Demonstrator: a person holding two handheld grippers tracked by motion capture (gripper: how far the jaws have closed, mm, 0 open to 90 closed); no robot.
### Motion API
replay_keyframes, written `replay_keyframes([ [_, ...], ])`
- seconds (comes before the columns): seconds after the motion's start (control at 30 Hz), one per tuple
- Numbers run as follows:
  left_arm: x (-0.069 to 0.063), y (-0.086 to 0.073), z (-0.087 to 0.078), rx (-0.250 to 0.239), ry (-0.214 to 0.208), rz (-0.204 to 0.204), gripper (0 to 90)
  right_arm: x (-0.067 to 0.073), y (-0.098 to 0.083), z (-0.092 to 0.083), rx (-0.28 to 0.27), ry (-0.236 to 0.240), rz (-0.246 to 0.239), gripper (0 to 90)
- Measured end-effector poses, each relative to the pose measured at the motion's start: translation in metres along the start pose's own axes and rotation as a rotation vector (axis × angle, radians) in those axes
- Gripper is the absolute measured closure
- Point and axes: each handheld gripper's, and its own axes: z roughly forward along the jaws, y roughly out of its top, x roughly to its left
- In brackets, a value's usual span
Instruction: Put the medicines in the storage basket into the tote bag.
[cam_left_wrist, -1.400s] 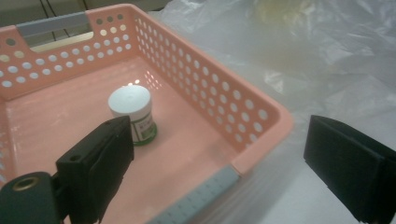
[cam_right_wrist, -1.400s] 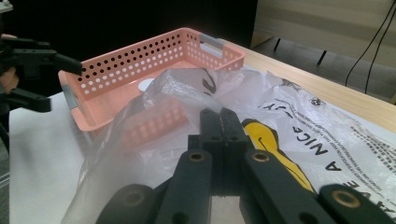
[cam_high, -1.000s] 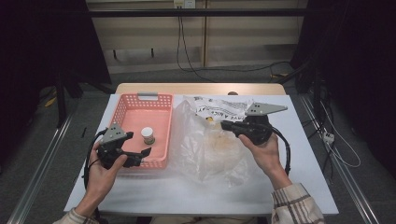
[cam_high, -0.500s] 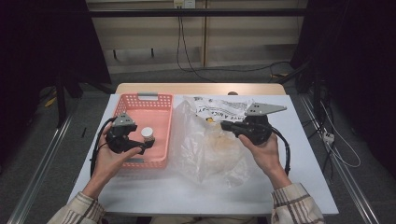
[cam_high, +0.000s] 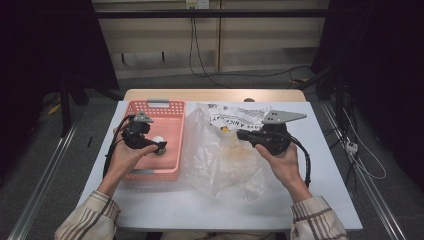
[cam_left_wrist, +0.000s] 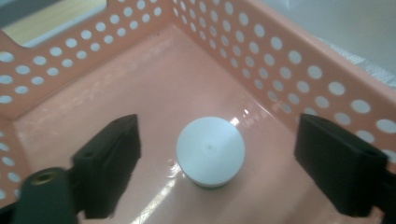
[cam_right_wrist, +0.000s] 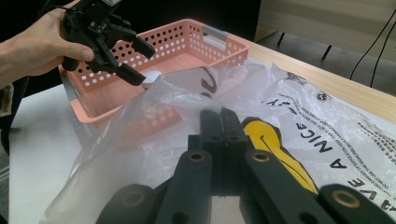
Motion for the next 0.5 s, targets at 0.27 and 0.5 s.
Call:
replay_keyframes([
  [0.27,0.01,0.002,0.018,0.083,-0.024,-0.033,24.4,0.0,-0.001,0.003,0.008,0.001,-0.005,90.0],
  [0.5,0.009,0.003,0.022,0.097,-0.005,-0.033,38.1,0.0,-0.002,0.004,0.015,0.0,0.0,90.0],
])
